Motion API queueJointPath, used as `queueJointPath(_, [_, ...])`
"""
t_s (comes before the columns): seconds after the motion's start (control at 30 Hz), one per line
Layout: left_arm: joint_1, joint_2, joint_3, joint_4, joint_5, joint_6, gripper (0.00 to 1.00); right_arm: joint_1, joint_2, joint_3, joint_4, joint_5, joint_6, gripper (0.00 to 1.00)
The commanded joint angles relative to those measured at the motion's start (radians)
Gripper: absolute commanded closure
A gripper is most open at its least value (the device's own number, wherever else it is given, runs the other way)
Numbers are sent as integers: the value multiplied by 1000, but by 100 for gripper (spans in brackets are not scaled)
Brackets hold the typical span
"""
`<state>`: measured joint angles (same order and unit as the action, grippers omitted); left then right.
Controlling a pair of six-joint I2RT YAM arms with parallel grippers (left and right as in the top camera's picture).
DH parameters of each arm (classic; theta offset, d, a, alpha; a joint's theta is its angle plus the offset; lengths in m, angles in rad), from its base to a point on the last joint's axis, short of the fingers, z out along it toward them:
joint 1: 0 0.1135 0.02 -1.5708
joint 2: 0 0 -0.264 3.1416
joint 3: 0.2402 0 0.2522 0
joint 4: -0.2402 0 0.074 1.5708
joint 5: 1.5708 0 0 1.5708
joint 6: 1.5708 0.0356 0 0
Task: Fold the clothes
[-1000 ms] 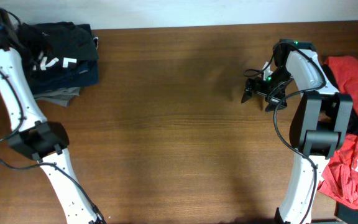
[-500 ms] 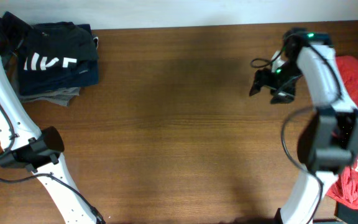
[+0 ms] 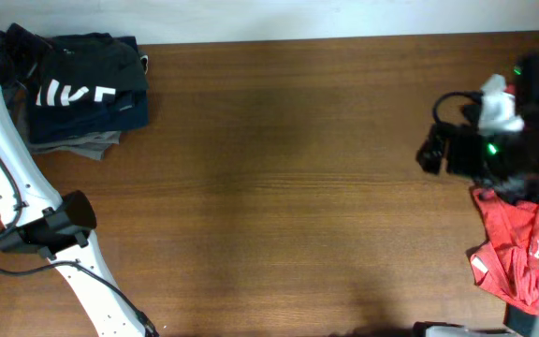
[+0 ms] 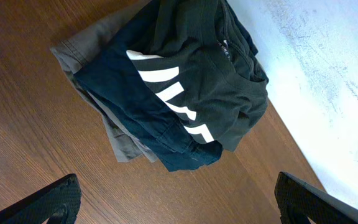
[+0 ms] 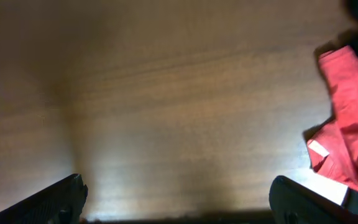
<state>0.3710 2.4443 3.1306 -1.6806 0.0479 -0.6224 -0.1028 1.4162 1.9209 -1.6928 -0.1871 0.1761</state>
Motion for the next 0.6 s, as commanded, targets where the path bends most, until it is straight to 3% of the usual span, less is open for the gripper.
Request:
queueJointPath(0.0, [9, -17, 3, -6, -3, 18, 1, 6, -126, -10, -6, 46, 5, 1])
queueJointPath(0.27, [9, -17, 3, -6, -3, 18, 1, 6, -341, -109, -6, 70, 5, 1])
queueJointPath(0.57, [9, -17, 3, -5, -3, 18, 1, 6, -401, -131, -6, 72, 5, 1])
